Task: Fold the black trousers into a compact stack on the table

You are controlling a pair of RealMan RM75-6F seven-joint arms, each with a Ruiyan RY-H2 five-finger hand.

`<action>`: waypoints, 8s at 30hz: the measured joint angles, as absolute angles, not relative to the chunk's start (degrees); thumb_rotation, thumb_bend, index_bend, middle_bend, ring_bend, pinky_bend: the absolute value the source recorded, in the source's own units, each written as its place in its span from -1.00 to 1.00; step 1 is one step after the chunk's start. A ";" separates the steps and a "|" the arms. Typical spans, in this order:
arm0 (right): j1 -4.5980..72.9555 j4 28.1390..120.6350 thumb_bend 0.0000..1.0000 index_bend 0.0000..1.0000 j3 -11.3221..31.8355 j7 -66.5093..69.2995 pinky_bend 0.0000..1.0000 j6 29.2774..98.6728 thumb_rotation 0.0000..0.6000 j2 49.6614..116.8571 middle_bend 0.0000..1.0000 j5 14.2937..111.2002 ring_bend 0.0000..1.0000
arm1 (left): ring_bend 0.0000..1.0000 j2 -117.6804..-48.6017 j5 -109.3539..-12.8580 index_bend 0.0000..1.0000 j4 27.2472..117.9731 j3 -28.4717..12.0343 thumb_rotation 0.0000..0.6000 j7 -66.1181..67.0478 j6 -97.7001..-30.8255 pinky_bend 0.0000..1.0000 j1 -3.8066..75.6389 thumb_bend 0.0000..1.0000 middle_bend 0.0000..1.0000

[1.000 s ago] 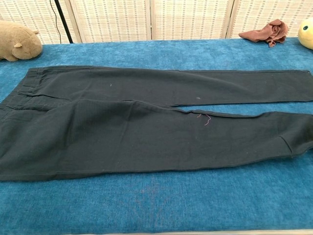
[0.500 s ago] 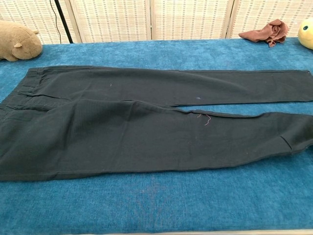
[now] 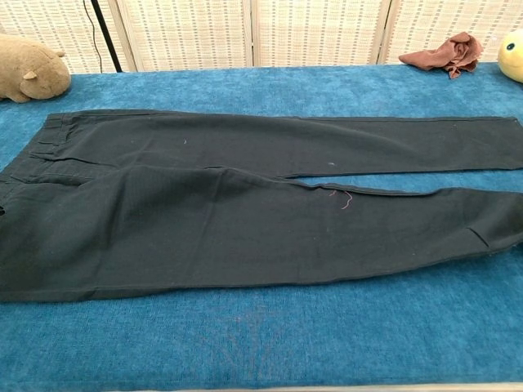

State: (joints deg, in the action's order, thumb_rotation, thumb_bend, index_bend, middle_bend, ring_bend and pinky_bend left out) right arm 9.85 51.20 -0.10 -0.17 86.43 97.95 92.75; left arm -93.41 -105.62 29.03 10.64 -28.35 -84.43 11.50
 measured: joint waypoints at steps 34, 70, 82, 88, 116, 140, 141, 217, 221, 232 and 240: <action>9.82 52.35 0.08 0.18 0.37 0.73 -0.05 86.82 1.00 97.15 -0.18 92.29 -0.45 | -0.69 -96.79 -101.50 -0.51 25.14 10.45 1.00 -28.58 -83.22 -0.76 12.41 0.01 -0.45; 9.80 53.04 0.08 0.19 0.37 1.58 -0.05 86.54 1.00 96.80 -0.17 92.06 -0.44 | -0.18 -99.77 -99.58 0.21 21.73 9.69 1.00 -31.40 -86.30 0.06 12.10 0.10 0.18; 11.72 55.80 0.08 0.21 3.07 2.83 -0.05 86.14 1.00 95.47 -0.16 91.06 -0.43 | -0.17 -96.93 -96.34 0.23 25.93 6.26 1.00 -36.72 -86.27 0.06 13.84 0.09 0.20; 14.59 57.38 0.08 0.23 5.58 2.87 -0.05 83.93 1.00 94.08 -0.14 89.98 -0.42 | -0.17 -93.18 -94.45 0.23 32.98 3.87 1.00 -37.66 -85.68 0.06 15.85 0.08 0.20; 32.98 41.96 0.08 0.24 15.94 2.79 -0.05 60.00 1.00 96.59 -0.13 77.65 -0.42 | -0.17 -76.92 -77.93 0.23 60.77 -8.97 1.00 -22.66 -52.35 0.06 35.14 0.06 0.20; 44.98 17.43 0.08 0.25 16.82 9.63 -0.04 43.64 1.00 106.92 -0.12 73.35 -0.41 | -0.17 -82.85 -72.88 0.23 50.85 -12.05 1.00 -18.27 -42.63 0.06 43.54 0.06 0.20; 45.43 16.80 0.08 0.25 16.94 9.63 -0.04 42.93 1.00 107.14 -0.12 73.13 -0.41 | -0.17 -82.94 -72.83 0.23 50.63 -12.18 1.00 -18.35 -42.64 0.06 43.69 0.05 0.20; 32.01 60.25 -1.00 -1.00 20.52 -2.93 -0.81 54.91 1.00 83.18 -1.00 59.64 -1.00 | -0.18 -103.91 -72.70 0.19 13.20 -12.59 1.00 -24.71 -37.19 0.06 51.19 0.03 0.19; 30.81 61.54 -1.00 -1.00 19.42 -3.24 -0.82 57.68 1.00 82.96 -1.00 60.97 -1.00 | -0.25 -105.12 -72.33 0.00 11.50 -13.04 1.00 -24.27 -35.53 0.06 51.81 0.02 0.07; 24.99 58.29 -1.00 -1.00 11.62 5.07 -0.88 73.30 1.00 86.03 -1.00 75.88 -1.00 | -0.75 -106.29 -71.30 -0.75 9.72 -14.26 1.00 -24.16 -31.43 -0.14 53.44 -0.03 -0.76; 19.36 57.53 -1.00 -1.00 7.32 10.59 -0.88 80.58 1.00 87.19 -1.00 81.16 -1.00 | -0.99 -105.62 -71.97 -1.00 10.61 -14.07 1.00 -26.99 -31.93 -0.29 53.21 -0.43 -1.00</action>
State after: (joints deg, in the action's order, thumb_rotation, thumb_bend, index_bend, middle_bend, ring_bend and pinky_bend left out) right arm 19.36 57.53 7.32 10.59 80.58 87.19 81.16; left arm -105.62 -71.97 10.61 -14.07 -26.99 -31.93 53.21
